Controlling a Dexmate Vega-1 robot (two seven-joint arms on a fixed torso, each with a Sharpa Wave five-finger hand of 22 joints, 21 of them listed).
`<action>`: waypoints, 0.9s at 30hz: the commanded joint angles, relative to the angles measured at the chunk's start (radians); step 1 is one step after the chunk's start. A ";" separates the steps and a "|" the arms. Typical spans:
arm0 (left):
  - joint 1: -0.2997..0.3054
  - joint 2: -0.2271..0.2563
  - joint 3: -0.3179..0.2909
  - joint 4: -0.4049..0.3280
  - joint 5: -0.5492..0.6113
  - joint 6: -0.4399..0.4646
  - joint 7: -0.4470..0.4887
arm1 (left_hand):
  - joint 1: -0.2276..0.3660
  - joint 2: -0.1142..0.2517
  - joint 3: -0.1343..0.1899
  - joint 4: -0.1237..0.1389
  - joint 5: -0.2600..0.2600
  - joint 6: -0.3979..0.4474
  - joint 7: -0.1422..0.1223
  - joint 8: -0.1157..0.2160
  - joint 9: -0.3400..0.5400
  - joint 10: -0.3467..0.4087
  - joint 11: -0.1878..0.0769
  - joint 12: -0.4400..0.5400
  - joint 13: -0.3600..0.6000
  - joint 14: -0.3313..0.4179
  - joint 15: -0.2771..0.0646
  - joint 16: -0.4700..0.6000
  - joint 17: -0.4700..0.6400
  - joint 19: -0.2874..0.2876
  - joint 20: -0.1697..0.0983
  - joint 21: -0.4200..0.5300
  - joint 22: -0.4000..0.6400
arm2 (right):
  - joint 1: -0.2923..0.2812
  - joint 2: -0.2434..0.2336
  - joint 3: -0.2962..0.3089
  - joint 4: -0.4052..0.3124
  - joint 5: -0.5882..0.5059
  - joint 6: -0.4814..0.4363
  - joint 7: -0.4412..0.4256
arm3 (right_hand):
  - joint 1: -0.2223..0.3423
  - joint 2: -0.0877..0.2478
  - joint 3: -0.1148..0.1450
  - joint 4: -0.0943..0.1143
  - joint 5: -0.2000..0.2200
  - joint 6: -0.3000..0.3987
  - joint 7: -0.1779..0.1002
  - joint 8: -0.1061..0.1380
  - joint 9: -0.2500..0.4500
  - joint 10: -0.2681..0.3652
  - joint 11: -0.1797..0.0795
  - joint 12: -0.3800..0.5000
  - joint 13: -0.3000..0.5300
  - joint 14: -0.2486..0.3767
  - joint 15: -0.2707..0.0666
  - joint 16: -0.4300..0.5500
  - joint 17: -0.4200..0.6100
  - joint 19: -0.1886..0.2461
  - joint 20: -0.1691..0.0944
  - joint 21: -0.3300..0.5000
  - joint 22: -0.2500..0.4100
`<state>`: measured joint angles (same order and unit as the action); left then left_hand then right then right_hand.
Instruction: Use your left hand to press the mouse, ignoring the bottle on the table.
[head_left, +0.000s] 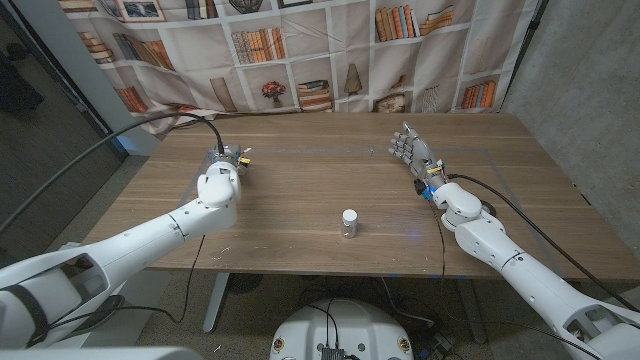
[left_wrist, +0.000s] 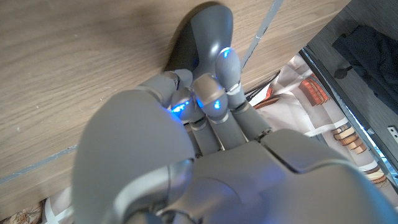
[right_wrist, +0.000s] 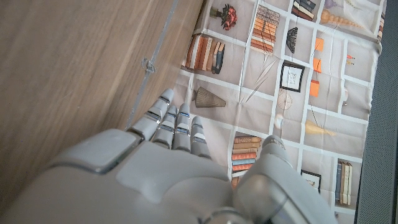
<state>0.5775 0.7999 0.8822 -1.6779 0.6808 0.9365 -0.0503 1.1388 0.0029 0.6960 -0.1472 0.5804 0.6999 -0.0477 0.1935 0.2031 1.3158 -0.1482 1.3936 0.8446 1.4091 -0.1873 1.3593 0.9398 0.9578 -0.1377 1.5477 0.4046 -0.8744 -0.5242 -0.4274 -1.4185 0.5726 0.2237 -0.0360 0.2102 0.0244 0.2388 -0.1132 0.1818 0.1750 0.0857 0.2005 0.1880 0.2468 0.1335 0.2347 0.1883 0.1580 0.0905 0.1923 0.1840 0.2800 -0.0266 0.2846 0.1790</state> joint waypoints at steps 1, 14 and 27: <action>0.009 -0.006 -0.007 0.023 -0.050 -0.017 0.029 | -0.005 -0.007 0.012 -0.002 -0.004 0.008 -0.002 -0.002 0.003 0.002 0.001 -0.002 0.002 0.004 0.001 -0.003 0.001 -0.006 -0.076 0.008 0.000 | 0.002 -0.006 -0.004 -0.019 -0.009 -0.018 -0.014 | 0.012 0.000 0.001 -0.008 -0.004 0.006 0.002 0.001 0.003 0.008 -0.003 0.000 0.002 0.010 -0.002 -0.001 0.001 0.008 0.000 -0.002 0.006; 0.023 0.005 -0.029 -0.008 -0.088 -0.017 0.073 | -0.015 -0.008 0.025 -0.002 -0.011 0.013 -0.002 -0.003 0.003 0.001 0.000 -0.002 0.001 0.003 0.001 -0.007 -0.001 -0.008 -0.076 0.013 -0.007 | -0.002 -0.014 -0.003 -0.030 -0.014 -0.020 -0.016 | 0.012 0.001 0.001 -0.008 -0.004 0.006 0.001 0.000 0.004 0.010 -0.002 0.000 0.002 0.011 0.000 -0.002 0.002 0.010 0.000 -0.004 0.006; 0.029 0.022 -0.058 -0.092 -0.075 0.028 0.125 | -0.022 -0.006 0.037 -0.003 -0.019 0.009 -0.002 -0.005 0.003 0.001 -0.002 -0.004 -0.002 0.004 0.001 -0.009 -0.004 -0.009 -0.077 0.015 -0.011 | 0.018 -0.003 -0.006 0.003 -0.003 0.006 0.024 | 0.012 0.001 0.001 -0.008 -0.004 0.007 0.000 0.000 0.004 0.010 -0.001 -0.001 0.002 0.011 -0.001 -0.003 0.002 0.011 0.000 -0.006 0.006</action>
<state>0.6049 0.8117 0.8437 -1.7171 0.5984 0.9320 0.0379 1.1218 -0.0037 0.7236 -0.1503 0.5675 0.7078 -0.0556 0.1877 0.2053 1.3159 -0.1482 1.3859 0.8394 1.4091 -0.1873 1.3536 0.9351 0.9515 -0.1375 1.5572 0.3940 -0.8702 -0.5350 -0.4316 -1.4405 0.5598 0.2064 -0.0449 0.2102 0.0244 0.2388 -0.1131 0.1773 0.1749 0.0857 0.2005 0.1880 0.2468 0.1336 0.2347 0.1882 0.1580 0.0903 0.1923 0.1839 0.2837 -0.0303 0.2809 0.1790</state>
